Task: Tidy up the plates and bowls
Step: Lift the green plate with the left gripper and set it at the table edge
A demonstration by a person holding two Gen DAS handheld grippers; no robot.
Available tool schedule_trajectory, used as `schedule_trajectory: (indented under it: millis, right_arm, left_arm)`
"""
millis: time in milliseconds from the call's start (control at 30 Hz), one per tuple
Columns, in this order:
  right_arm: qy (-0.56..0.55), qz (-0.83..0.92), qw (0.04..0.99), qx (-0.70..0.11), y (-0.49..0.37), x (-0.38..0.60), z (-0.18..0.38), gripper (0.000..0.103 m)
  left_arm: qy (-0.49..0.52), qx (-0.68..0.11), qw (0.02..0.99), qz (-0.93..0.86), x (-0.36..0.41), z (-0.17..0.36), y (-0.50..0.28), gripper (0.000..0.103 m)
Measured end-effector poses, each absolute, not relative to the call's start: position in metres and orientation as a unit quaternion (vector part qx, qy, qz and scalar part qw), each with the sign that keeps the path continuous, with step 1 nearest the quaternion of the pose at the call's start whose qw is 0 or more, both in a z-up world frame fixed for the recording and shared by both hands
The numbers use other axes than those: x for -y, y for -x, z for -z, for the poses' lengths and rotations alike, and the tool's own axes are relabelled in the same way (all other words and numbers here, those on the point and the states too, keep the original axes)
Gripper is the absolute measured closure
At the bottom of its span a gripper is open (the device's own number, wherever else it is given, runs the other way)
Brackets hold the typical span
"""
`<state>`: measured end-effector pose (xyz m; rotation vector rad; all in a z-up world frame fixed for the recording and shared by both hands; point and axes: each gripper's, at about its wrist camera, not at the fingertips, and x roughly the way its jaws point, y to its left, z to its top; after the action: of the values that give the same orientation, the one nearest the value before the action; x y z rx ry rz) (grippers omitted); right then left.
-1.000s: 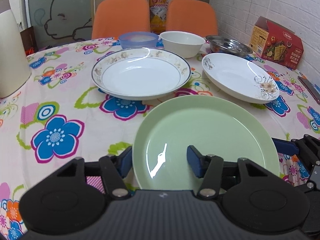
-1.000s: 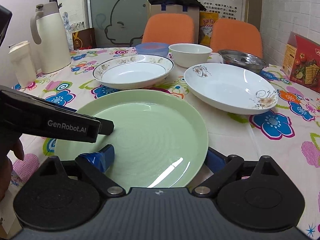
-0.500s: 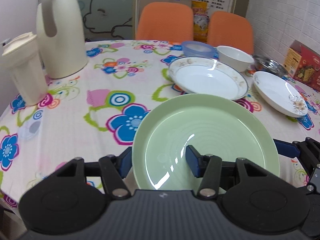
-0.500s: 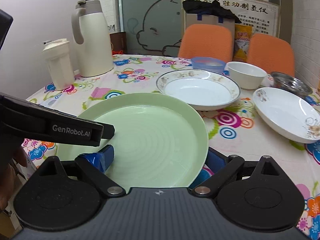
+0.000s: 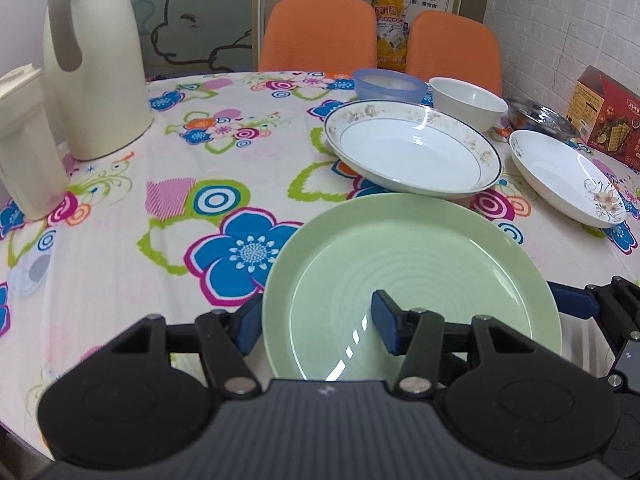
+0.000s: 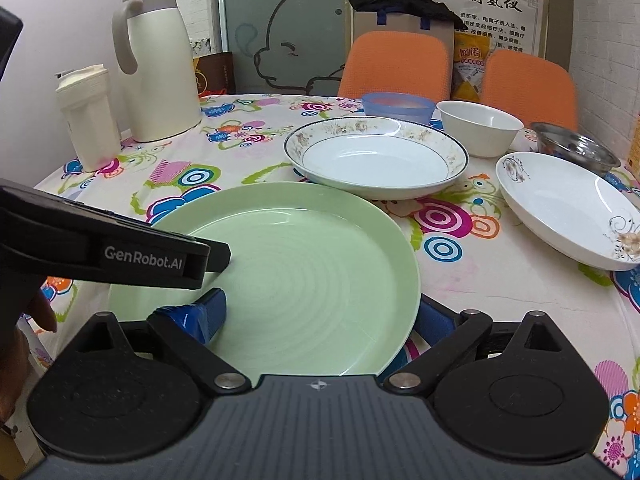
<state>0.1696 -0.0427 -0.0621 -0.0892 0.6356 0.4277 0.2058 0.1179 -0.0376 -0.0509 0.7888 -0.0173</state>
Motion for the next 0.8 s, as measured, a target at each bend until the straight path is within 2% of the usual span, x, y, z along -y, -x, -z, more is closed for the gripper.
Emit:
schedule_trajectory:
  millis: [33, 133, 300, 533, 567, 633, 800]
  right_arm:
    - [0.044, -0.218, 0.924, -0.312, -0.169, 0.045, 0.061, 0.019]
    - [0.027, -0.199, 0.932, -0.303, -0.168, 0.065, 0.054, 0.019]
    - [-0.02, -0.148, 0.944, -0.294, -0.168, 0.103, 0.045, 0.018]
    - [-0.006, -0.155, 0.946, -0.284, -0.193, 0.104, 0.029, 0.018]
    - [0.006, -0.157, 0.947, -0.279, -0.201, 0.099, 0.025, 0.018]
    - [0.018, -0.166, 0.947, -0.273, -0.214, 0.092, 0.022, 0.018]
    - [-0.002, -0.184, 0.939, -0.292, -0.258, 0.085, 0.024, 0.018]
  left_arm:
    - [0.025, -0.388, 0.921, 0.011, -0.119, 0.038, -0.206, 0.034]
    - [0.031, -0.376, 0.926, 0.013, -0.124, 0.031, -0.201, 0.027]
    - [0.047, -0.359, 0.932, -0.005, -0.134, 0.019, -0.2, 0.023]
    - [0.058, -0.341, 0.938, 0.0, -0.138, -0.001, -0.229, 0.021]
    - [0.059, -0.336, 0.94, -0.001, -0.139, -0.006, -0.236, 0.02]
    - [0.061, -0.327, 0.943, -0.007, -0.141, -0.013, -0.248, 0.008]
    - [0.055, -0.317, 0.947, -0.016, -0.143, -0.016, -0.28, 0.007]
